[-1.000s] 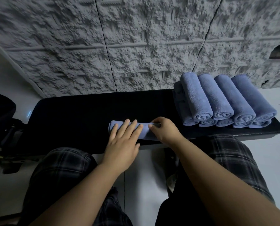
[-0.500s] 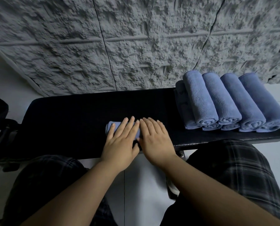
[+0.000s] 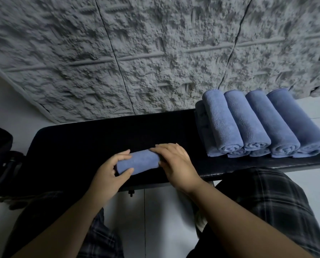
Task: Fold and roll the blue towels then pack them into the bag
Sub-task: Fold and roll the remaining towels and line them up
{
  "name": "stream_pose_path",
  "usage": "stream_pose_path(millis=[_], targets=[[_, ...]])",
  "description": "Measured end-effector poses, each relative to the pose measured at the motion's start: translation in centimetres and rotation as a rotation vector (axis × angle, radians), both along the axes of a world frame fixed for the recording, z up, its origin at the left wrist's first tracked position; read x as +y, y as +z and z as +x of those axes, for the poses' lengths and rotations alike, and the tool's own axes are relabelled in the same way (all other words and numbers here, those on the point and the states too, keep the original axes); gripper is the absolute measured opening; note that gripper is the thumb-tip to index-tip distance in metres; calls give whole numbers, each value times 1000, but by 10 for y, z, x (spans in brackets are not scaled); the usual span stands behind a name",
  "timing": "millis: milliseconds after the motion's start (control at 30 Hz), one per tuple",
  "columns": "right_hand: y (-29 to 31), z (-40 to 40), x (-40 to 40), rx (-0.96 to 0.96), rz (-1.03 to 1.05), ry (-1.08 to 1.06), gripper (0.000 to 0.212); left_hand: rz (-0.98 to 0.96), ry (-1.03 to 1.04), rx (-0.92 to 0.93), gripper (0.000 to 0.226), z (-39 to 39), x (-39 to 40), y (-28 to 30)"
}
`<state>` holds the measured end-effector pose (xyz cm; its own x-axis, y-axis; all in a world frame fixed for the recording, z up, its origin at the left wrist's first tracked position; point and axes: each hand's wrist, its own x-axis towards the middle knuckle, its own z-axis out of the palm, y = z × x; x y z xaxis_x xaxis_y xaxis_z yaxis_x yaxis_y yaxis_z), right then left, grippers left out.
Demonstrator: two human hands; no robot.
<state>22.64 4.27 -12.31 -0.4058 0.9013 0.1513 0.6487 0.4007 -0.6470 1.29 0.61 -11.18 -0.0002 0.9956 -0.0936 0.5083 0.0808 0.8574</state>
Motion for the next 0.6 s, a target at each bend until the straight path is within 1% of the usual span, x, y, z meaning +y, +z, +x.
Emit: stream_pose_path(millis=[100,133,167,233,400,533,600], targets=[[3,0,3,27,26,-102,37,7,14,-78,67,10,-17,-1],[3,-1,4,15,64,-144,35,5,-13,-86,70,15,-20,-2],[4,-1,6,-12,104,-189,35,11,-49,-80,69,21,-23,-3],[9,-2,8,-53,118,-274,38,28,-106,-50,60,35,-23,-4],[17,-4,16,-15,20,-344,35,-6,-119,-82,44,65,6,-5],[25,7,29,14,-49,-387,39,-29,-59,-33,29,94,28,0],[28,11,35,29,-84,-420,43,-51,-61,-29,24,107,37,0]])
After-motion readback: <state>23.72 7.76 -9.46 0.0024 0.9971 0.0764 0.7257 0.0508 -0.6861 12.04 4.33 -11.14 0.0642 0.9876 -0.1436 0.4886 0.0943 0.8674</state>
